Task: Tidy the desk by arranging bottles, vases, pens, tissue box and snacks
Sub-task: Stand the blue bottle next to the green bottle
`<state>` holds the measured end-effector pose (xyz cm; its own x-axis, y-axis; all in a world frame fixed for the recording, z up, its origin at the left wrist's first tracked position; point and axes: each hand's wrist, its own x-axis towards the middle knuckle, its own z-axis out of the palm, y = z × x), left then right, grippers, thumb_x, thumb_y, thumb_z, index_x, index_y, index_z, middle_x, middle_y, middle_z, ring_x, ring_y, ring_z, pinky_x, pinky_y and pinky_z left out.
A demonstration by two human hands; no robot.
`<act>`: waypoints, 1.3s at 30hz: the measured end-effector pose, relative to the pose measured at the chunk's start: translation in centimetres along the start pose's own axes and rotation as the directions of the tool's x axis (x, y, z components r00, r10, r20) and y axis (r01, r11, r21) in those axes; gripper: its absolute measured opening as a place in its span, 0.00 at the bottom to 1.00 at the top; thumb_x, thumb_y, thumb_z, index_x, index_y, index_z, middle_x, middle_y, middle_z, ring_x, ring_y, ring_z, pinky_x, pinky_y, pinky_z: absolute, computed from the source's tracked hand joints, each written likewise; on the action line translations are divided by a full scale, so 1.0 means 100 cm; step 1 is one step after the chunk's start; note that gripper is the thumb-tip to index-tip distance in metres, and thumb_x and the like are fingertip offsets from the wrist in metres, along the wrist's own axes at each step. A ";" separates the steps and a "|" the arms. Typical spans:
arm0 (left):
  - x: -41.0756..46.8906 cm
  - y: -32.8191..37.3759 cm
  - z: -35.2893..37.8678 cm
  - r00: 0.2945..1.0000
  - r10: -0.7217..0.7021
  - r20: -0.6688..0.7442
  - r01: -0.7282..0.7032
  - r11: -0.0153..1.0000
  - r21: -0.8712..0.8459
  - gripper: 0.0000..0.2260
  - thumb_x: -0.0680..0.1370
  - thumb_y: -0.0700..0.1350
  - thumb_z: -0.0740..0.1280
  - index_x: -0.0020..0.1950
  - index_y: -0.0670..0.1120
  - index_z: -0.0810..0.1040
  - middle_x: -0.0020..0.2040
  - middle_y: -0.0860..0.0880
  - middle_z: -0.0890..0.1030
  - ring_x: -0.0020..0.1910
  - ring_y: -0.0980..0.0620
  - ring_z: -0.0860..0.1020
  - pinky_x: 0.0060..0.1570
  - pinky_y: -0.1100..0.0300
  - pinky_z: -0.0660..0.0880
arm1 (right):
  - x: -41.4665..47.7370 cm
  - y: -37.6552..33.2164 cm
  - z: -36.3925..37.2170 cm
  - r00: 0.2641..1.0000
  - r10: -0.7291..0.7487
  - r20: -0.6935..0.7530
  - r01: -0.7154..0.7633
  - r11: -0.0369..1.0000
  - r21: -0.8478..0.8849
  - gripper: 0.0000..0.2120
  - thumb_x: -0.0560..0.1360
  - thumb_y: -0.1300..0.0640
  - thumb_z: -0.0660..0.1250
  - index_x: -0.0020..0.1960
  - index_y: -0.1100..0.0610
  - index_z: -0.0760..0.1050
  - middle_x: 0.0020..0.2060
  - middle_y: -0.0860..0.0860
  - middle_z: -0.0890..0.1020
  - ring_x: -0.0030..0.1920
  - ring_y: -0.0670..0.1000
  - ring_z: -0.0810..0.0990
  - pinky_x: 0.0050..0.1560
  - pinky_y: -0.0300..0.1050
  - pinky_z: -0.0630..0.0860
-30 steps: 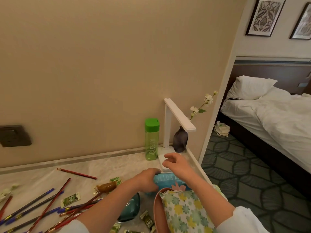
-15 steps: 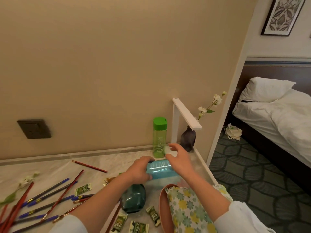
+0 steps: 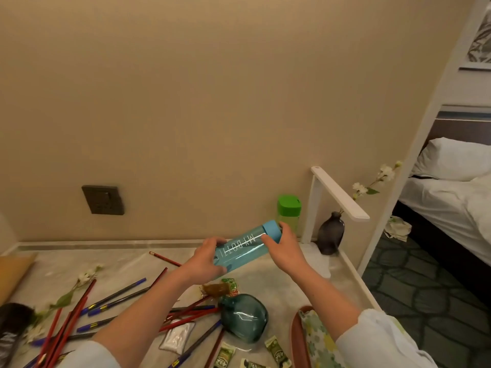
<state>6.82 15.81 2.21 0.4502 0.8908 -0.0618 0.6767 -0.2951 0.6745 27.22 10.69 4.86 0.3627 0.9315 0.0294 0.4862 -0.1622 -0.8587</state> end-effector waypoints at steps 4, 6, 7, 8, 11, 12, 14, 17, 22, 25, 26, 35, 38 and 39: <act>0.003 -0.014 -0.010 0.999 -0.021 -0.040 0.018 0.997 -0.073 0.28 0.72 0.43 0.72 0.69 0.49 0.63 0.64 0.51 0.66 0.63 0.52 0.68 0.65 0.55 0.70 | 0.012 -0.019 0.013 0.999 -0.036 -0.036 0.036 0.999 0.018 0.27 0.76 0.49 0.66 0.71 0.58 0.64 0.63 0.54 0.73 0.57 0.52 0.75 0.55 0.47 0.73; 0.007 -0.017 -0.014 0.997 -0.039 -0.062 0.031 0.993 -0.118 0.28 0.73 0.42 0.72 0.68 0.49 0.63 0.63 0.52 0.66 0.63 0.52 0.68 0.63 0.52 0.73 | 0.021 -0.027 0.017 0.999 -0.029 -0.025 0.030 0.998 0.063 0.27 0.76 0.49 0.67 0.70 0.57 0.65 0.62 0.54 0.74 0.57 0.53 0.77 0.56 0.48 0.75; 0.010 -0.018 -0.015 0.996 -0.047 -0.074 0.037 0.990 -0.135 0.27 0.72 0.42 0.72 0.67 0.50 0.63 0.62 0.52 0.66 0.63 0.51 0.69 0.63 0.51 0.73 | 0.026 -0.032 0.018 0.999 -0.032 -0.023 0.034 0.996 0.082 0.26 0.75 0.50 0.67 0.70 0.58 0.65 0.61 0.54 0.75 0.58 0.53 0.77 0.57 0.50 0.75; 0.012 -0.020 -0.015 0.995 -0.052 -0.086 0.038 0.988 -0.150 0.27 0.72 0.42 0.73 0.66 0.50 0.63 0.62 0.52 0.66 0.63 0.51 0.69 0.63 0.51 0.73 | 0.031 -0.036 0.020 0.999 -0.038 -0.029 0.040 0.995 0.093 0.26 0.75 0.50 0.68 0.68 0.58 0.66 0.60 0.54 0.75 0.57 0.54 0.77 0.57 0.50 0.75; 0.021 -0.022 -0.014 0.991 -0.059 -0.124 0.035 0.982 -0.186 0.29 0.70 0.41 0.74 0.65 0.51 0.62 0.63 0.51 0.66 0.64 0.50 0.68 0.65 0.52 0.71 | 0.047 -0.047 0.022 0.996 -0.073 -0.058 0.079 0.991 0.112 0.21 0.73 0.52 0.71 0.61 0.56 0.68 0.57 0.54 0.76 0.52 0.55 0.79 0.52 0.52 0.78; 0.024 -0.022 -0.014 0.988 -0.061 -0.139 0.032 0.979 -0.202 0.31 0.69 0.41 0.75 0.66 0.50 0.61 0.63 0.51 0.66 0.65 0.50 0.68 0.65 0.52 0.71 | 0.052 -0.051 0.022 0.995 -0.084 -0.052 0.089 0.989 0.115 0.19 0.72 0.52 0.72 0.59 0.54 0.68 0.56 0.54 0.76 0.51 0.55 0.79 0.52 0.54 0.79; 0.032 -0.019 -0.013 0.987 -0.078 -0.139 0.043 0.970 -0.237 0.39 0.68 0.41 0.76 0.72 0.50 0.58 0.62 0.50 0.64 0.64 0.50 0.69 0.65 0.53 0.71 | 0.063 -0.057 0.020 0.996 -0.088 -0.014 0.089 0.989 0.118 0.20 0.71 0.53 0.73 0.58 0.54 0.68 0.56 0.53 0.76 0.51 0.54 0.79 0.53 0.57 0.79; 0.045 -0.013 -0.007 0.992 -0.096 -0.087 0.075 0.972 -0.222 0.41 0.66 0.42 0.77 0.74 0.51 0.59 0.61 0.49 0.63 0.63 0.49 0.69 0.68 0.53 0.68 | 0.078 -0.066 0.010 0.991 -0.114 0.064 0.112 0.993 0.044 0.26 0.68 0.55 0.75 0.62 0.56 0.69 0.56 0.52 0.76 0.53 0.54 0.79 0.55 0.58 0.79; 0.067 0.005 0.009 0.996 -0.092 0.002 0.089 0.963 -0.253 0.32 0.70 0.41 0.75 0.70 0.49 0.64 0.61 0.50 0.60 0.66 0.49 0.65 0.71 0.54 0.63 | 0.095 -0.085 -0.002 0.962 -0.163 0.221 0.194 0.973 -0.128 0.37 0.62 0.57 0.79 0.67 0.55 0.68 0.56 0.51 0.76 0.53 0.52 0.79 0.55 0.50 0.78; 0.078 0.014 0.017 0.998 -0.067 -0.005 0.062 0.956 -0.288 0.24 0.73 0.40 0.71 0.66 0.48 0.67 0.63 0.47 0.66 0.64 0.48 0.69 0.68 0.51 0.67 | 0.097 -0.084 -0.003 0.933 -0.203 0.298 0.284 0.923 -0.260 0.36 0.63 0.57 0.78 0.69 0.55 0.69 0.58 0.52 0.77 0.52 0.51 0.78 0.55 0.45 0.77; 0.082 0.015 0.020 0.999 -0.048 -0.023 0.038 0.951 -0.308 0.21 0.73 0.39 0.71 0.63 0.48 0.69 0.62 0.47 0.70 0.62 0.49 0.72 0.65 0.51 0.71 | 0.098 -0.082 -0.003 0.927 -0.207 0.312 0.298 0.911 -0.284 0.36 0.63 0.58 0.78 0.69 0.56 0.69 0.59 0.52 0.76 0.52 0.50 0.78 0.55 0.44 0.77; 0.102 0.018 0.033 0.998 -0.040 -0.042 0.021 0.926 -0.377 0.26 0.69 0.45 0.77 0.62 0.52 0.69 0.55 0.54 0.77 0.40 0.58 0.74 0.39 0.62 0.70 | 0.102 -0.068 -0.017 0.917 -0.222 0.331 0.331 0.887 -0.321 0.33 0.69 0.60 0.72 0.72 0.56 0.66 0.67 0.53 0.73 0.61 0.51 0.74 0.58 0.41 0.72; 0.109 0.023 0.041 0.996 -0.066 -0.054 0.042 0.930 -0.366 0.32 0.67 0.48 0.78 0.67 0.51 0.68 0.56 0.55 0.76 0.40 0.57 0.74 0.42 0.59 0.71 | 0.101 -0.065 -0.023 0.919 -0.252 0.303 0.374 0.800 -0.470 0.32 0.69 0.56 0.70 0.72 0.53 0.67 0.66 0.53 0.74 0.63 0.54 0.72 0.61 0.47 0.72; 0.111 0.024 0.043 0.995 -0.076 -0.063 0.048 0.932 -0.360 0.33 0.67 0.49 0.78 0.68 0.51 0.67 0.56 0.56 0.76 0.40 0.57 0.74 0.42 0.58 0.71 | 0.101 -0.064 -0.025 0.919 -0.263 0.295 0.388 0.741 -0.549 0.31 0.69 0.55 0.69 0.71 0.52 0.67 0.65 0.52 0.75 0.64 0.55 0.71 0.61 0.50 0.71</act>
<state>15.91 23.52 -0.01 0.3598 0.9307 -0.0663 0.4424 -0.1077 0.8904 29.74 20.37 11.96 -0.0290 0.9943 0.1024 0.9369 0.0627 -0.3439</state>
